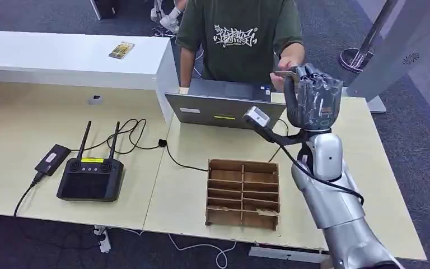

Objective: Pass the card to the sensor for recognition and then transmit it.

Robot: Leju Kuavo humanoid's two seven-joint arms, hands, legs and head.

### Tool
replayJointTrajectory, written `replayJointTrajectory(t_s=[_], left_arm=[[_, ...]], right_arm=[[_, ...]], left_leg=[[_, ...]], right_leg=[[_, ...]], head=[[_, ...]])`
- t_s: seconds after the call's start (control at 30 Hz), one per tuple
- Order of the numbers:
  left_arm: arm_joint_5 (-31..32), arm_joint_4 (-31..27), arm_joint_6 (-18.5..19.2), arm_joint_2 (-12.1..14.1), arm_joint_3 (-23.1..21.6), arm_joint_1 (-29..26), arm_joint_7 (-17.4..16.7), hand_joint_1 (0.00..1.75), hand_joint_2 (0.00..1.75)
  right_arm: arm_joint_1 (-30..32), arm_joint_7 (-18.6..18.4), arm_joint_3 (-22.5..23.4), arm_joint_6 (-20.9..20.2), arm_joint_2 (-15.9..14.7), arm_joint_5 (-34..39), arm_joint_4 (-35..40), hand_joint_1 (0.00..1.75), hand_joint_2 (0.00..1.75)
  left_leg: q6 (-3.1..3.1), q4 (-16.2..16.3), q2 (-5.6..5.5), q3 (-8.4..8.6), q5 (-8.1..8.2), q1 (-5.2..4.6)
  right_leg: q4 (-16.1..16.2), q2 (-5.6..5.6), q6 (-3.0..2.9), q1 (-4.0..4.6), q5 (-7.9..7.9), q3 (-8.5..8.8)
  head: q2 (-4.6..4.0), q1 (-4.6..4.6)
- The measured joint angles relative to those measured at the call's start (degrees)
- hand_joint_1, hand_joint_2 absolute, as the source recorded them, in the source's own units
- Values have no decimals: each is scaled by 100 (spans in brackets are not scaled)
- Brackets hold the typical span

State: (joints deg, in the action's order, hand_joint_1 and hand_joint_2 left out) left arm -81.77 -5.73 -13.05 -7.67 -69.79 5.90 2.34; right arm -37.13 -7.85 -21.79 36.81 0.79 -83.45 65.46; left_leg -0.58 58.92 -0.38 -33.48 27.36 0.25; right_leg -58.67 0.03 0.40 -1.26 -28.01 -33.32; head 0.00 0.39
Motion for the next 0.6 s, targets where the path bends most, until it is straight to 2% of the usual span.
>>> replayJointTrajectory(t_s=[0.2, 0.6], left_arm=[[101, -2, 72, 15, -116, 35, -57, 0, 0], [212, -17, 120, 42, -304, 55, -118, 0, 0]], right_arm=[[-581, -157, -138, -94, 227, -120, -734, 175, 175], [-1568, -736, -282, -304, 596, -430, -2298, 175, 175]], left_leg=[[0, 0, 0, -1, 0, 0], [-3, 0, -6, -1, -2, 0]], right_leg=[[-1, 1, 0, 0, 0, 0], [-1, -3, 0, 0, 0, 0]], head=[[0, 0], [0, 2]])
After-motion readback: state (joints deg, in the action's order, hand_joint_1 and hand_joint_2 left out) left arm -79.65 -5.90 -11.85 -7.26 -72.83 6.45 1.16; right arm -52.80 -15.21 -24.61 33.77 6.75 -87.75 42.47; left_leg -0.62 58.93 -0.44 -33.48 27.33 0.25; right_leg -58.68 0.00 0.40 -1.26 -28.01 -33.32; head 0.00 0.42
